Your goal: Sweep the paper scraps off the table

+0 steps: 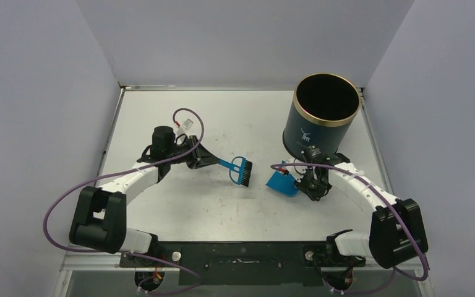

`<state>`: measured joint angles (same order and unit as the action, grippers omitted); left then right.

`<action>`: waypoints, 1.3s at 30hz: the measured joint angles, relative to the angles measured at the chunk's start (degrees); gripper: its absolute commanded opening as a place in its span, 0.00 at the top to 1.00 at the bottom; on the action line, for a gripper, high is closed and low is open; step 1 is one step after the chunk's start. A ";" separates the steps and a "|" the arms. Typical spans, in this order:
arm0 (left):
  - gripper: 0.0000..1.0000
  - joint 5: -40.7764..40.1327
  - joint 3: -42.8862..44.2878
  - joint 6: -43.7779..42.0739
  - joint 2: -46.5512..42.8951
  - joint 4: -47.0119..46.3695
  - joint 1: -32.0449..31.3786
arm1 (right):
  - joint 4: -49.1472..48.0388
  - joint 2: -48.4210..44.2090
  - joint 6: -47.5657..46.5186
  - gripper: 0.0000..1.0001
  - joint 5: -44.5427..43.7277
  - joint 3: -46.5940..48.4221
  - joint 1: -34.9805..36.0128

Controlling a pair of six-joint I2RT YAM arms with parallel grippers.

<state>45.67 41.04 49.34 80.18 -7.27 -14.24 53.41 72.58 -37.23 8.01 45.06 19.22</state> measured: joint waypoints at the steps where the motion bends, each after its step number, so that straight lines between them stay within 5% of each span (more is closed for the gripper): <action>1: 1.00 0.00 -0.07 -0.02 0.20 0.02 0.02 | -1.62 1.01 0.68 0.92 -0.35 -0.37 0.00; 10: 1.00 -4.37 0.37 -3.87 1.29 5.66 3.41 | -8.76 4.96 3.67 0.89 -1.14 -1.14 0.02; 16: 0.99 -7.21 2.16 -6.64 5.31 11.32 4.22 | -9.29 5.18 3.41 0.73 -1.27 -2.80 0.81; 23: 0.74 -9.94 4.81 -9.92 7.19 17.70 4.20 | -8.41 5.35 2.45 0.32 -1.07 -3.52 1.14; 30: 0.49 -16.85 8.02 -14.10 7.19 25.07 3.34 | -6.14 -0.79 0.79 0.05 0.90 -3.02 1.14; 37: 0.44 -26.95 10.84 -18.58 6.19 31.43 -0.02 | -4.92 -7.69 0.61 0.10 5.07 -0.48 1.14; 39: 0.01 -29.83 10.88 -19.85 4.37 32.52 -1.40 | -5.31 -9.94 1.33 0.10 5.05 -0.46 1.14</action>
<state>15.84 51.92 29.50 84.55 25.26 -15.64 48.10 62.63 -35.90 13.06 44.60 20.36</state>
